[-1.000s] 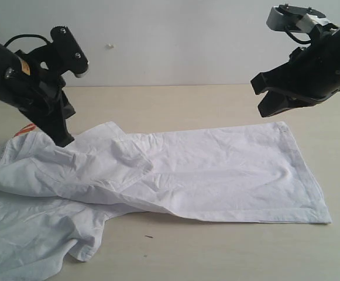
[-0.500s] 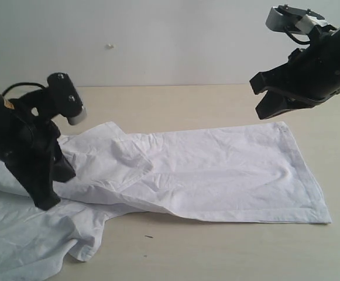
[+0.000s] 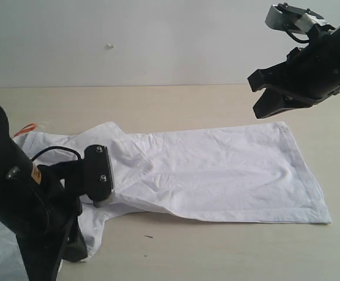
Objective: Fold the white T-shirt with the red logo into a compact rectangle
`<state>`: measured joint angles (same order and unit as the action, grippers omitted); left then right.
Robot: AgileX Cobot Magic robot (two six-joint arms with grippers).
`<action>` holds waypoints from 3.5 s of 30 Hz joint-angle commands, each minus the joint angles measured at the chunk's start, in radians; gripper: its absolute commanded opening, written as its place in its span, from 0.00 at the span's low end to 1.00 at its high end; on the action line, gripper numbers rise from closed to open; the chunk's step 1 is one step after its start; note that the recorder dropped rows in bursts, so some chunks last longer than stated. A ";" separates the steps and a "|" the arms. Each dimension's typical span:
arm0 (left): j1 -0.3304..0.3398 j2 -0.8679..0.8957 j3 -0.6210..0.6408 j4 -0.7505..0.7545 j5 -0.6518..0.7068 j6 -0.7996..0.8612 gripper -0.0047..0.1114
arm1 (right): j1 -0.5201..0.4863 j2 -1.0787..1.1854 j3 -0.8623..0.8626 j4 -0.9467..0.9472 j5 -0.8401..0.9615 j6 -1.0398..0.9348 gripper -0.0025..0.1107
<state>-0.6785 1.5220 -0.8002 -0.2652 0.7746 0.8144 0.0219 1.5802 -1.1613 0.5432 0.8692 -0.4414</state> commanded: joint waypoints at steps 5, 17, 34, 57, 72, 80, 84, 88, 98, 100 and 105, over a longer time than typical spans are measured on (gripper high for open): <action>-0.040 -0.008 0.047 0.009 -0.003 -0.008 0.04 | 0.002 -0.010 -0.005 0.007 0.017 -0.011 0.02; -0.040 -0.008 0.047 0.060 -0.103 -0.078 0.32 | 0.002 -0.010 -0.005 0.033 0.012 -0.038 0.02; -0.040 0.057 0.087 0.163 -0.198 -0.229 0.39 | 0.002 -0.010 -0.005 0.038 0.014 -0.038 0.02; -0.040 0.264 0.028 0.538 -0.084 -0.489 0.04 | 0.002 -0.010 -0.005 0.056 0.013 -0.054 0.02; -0.039 0.029 -0.118 1.135 -0.233 -0.425 0.04 | 0.002 -0.010 -0.005 0.070 0.014 -0.075 0.02; 0.032 0.163 -0.118 1.228 -0.537 -0.434 0.11 | 0.002 -0.010 -0.005 0.070 0.007 -0.077 0.02; 0.084 0.224 -0.118 1.225 -0.546 -0.434 0.43 | 0.002 -0.010 -0.005 0.070 0.003 -0.077 0.02; 0.135 0.247 -0.118 1.223 -0.570 -0.434 0.49 | 0.002 -0.010 -0.005 0.075 0.003 -0.077 0.02; 0.207 0.259 -0.178 1.124 -0.865 -0.596 0.49 | 0.002 -0.010 -0.005 0.077 0.007 -0.077 0.02; 0.207 0.259 -0.183 1.088 -0.890 -0.596 0.49 | 0.002 -0.010 -0.005 0.077 0.004 -0.077 0.02; 0.207 0.268 -0.183 1.090 -0.901 -0.596 0.49 | 0.002 -0.010 -0.005 0.079 0.001 -0.077 0.02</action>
<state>-0.4717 1.7847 -0.9753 0.8474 -0.1071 0.2354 0.0219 1.5802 -1.1613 0.6120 0.8777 -0.5080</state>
